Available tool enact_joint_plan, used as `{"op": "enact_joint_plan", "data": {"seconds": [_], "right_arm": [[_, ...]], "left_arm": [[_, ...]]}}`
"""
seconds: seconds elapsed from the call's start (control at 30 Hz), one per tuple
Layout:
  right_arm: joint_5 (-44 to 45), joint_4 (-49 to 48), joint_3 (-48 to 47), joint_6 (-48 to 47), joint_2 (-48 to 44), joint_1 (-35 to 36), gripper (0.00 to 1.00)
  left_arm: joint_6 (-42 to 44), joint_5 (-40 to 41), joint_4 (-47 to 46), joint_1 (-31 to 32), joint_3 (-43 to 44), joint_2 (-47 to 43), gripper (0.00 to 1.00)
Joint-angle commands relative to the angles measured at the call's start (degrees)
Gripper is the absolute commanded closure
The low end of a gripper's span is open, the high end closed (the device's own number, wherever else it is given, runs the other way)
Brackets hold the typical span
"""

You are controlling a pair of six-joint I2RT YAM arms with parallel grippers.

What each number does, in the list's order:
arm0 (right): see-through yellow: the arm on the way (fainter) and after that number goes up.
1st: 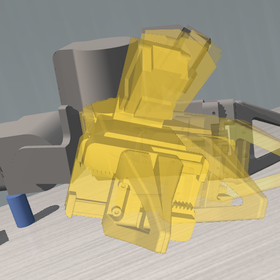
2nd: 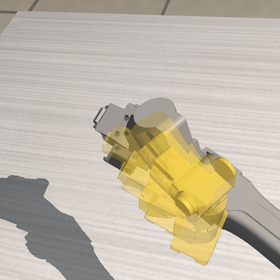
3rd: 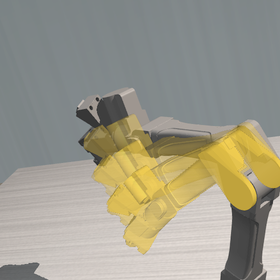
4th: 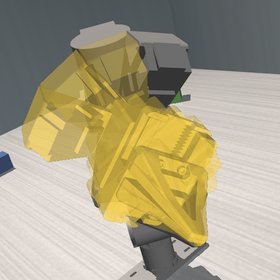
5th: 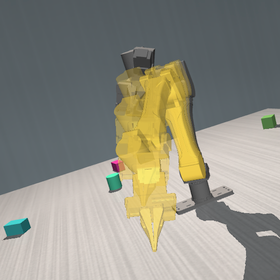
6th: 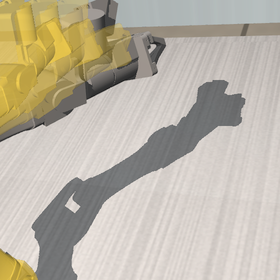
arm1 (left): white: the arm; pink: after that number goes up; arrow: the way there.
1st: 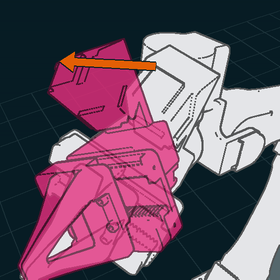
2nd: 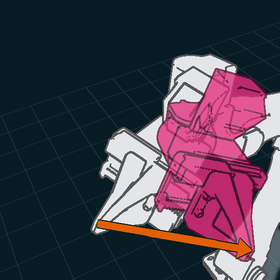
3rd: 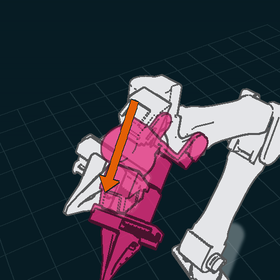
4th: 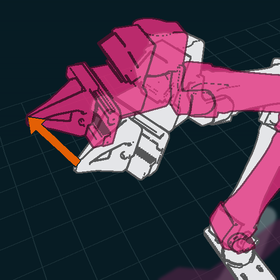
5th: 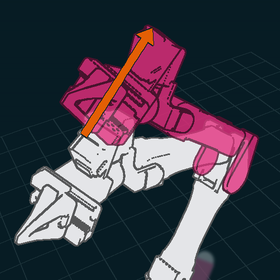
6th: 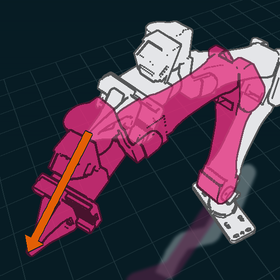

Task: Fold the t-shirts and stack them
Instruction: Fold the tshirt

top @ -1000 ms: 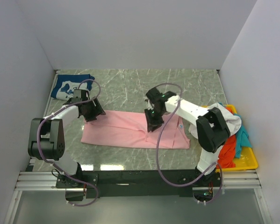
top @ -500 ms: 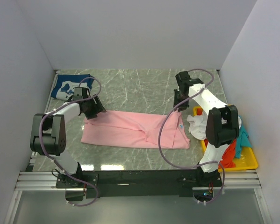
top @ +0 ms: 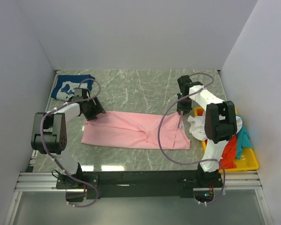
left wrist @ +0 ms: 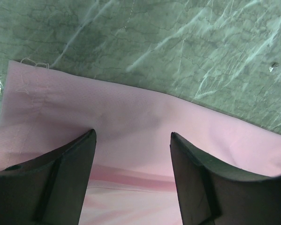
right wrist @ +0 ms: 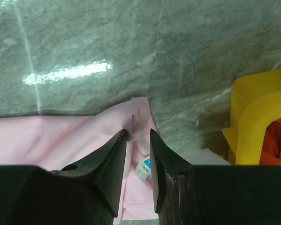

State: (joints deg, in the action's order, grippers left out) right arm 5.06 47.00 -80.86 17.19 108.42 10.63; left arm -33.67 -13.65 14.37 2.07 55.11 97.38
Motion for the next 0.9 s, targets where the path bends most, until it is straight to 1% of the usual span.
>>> {"op": "enact_joint_plan", "data": {"seconds": [0.0, 0.17, 0.4, 0.5, 0.53, 0.63, 0.77, 0.8, 0.87], "right_arm": [[0.7, -3.0, 0.9, -0.8, 1.2, -1.1, 0.66], [-4.0, -6.0, 1.4, -0.8, 1.9, -1.7, 0.65], [-3.7, -6.5, 1.2, -1.0, 4.9, -1.8, 0.67], [-3.1, -6.6, 1.1, -1.2, 5.7, -1.9, 0.80], [-2.3, -6.1, 0.9, -1.0, 6.0, -1.9, 0.88], [0.4, -5.0, 0.5, -0.5, 6.0, -2.0, 1.00], [2.8, -4.0, 1.1, 0.5, 4.5, -2.2, 1.00], [3.0, -3.7, 1.3, 0.7, 4.2, -2.3, 1.00], [3.7, -3.2, 1.4, 1.2, 3.4, -2.3, 1.00]], "left_arm": [[0.1, 0.6, -0.7, -0.3, 1.8, 0.9, 0.30], [0.1, 0.2, -0.7, -0.5, 1.8, 1.1, 0.30], [0.4, 0.4, -0.8, -0.9, 0.9, 1.2, 0.30], [0.4, 0.5, -1.2, -1.4, 0.0, 1.1, 0.30], [0.3, 1.0, -1.2, -1.4, -0.4, 1.1, 0.30], [0.0, 3.9, -0.7, -1.9, -1.4, 0.9, 0.30], [-1.2, 5.9, -1.5, -1.9, -4.5, -0.7, 0.30], [-1.5, 6.5, -1.6, -3.2, -4.9, -1.1, 0.30], [-2.0, 8.2, -1.7, -3.4, -5.9, -2.5, 0.30]]}}
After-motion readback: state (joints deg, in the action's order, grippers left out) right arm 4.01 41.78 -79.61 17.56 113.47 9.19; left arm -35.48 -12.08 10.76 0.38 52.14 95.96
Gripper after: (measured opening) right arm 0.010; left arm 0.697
